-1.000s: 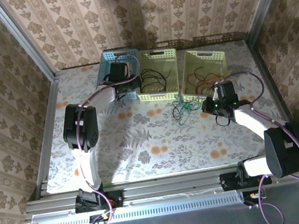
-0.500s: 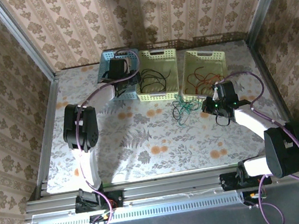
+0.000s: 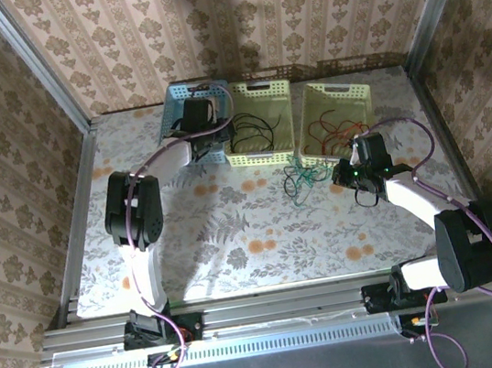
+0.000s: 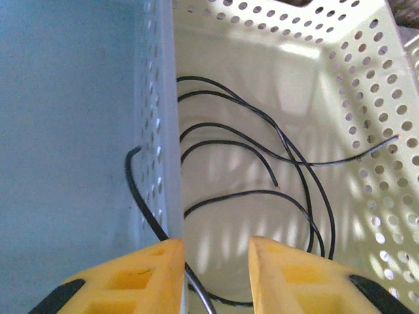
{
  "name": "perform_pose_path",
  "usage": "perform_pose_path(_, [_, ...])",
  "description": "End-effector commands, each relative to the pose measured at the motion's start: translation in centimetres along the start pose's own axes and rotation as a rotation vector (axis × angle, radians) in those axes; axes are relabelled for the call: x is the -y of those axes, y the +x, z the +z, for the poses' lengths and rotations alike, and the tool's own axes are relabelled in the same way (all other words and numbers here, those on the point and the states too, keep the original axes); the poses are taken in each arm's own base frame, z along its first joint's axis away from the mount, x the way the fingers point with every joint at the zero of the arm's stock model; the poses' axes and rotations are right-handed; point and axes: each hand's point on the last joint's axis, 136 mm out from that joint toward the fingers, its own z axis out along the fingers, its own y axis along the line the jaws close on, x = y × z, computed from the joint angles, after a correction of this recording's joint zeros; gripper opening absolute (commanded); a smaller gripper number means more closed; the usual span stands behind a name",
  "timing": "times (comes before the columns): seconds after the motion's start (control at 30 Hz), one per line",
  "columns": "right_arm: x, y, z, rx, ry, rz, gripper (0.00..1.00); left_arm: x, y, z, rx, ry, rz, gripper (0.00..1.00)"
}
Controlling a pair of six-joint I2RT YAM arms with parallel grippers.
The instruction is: Untangle the cables
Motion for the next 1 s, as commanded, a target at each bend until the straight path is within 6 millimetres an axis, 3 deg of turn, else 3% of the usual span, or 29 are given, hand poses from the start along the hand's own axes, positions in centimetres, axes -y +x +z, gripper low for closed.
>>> perform_pose_path(0.0, [-0.4, 0.0, -0.2, -0.008, -0.009, -0.021, 0.09, 2.5, 0.7, -2.2, -0.014, 0.005, 0.070, 0.35])
perform_pose_path(0.23, [-0.5, 0.0, 0.0, -0.016, -0.012, -0.022, 0.09, 1.7, 2.1, -3.6, -0.049, -0.148, 0.075, 0.47])
perform_pose_path(0.47, [-0.5, 0.0, -0.1, -0.018, -0.012, -0.020, 0.09, 0.6, 2.4, -3.4, -0.102, -0.254, 0.068, 0.56])
perform_pose_path(0.73, [-0.4, 0.0, -0.2, -0.014, -0.007, -0.020, 0.09, 2.0, 2.5, -2.5, -0.121, -0.238, 0.097, 0.59])
perform_pose_path(0.97, [-0.4, 0.0, -0.2, -0.014, -0.007, -0.020, 0.09, 2.9, 4.0, -1.5, -0.164, -0.239, 0.115, 0.59])
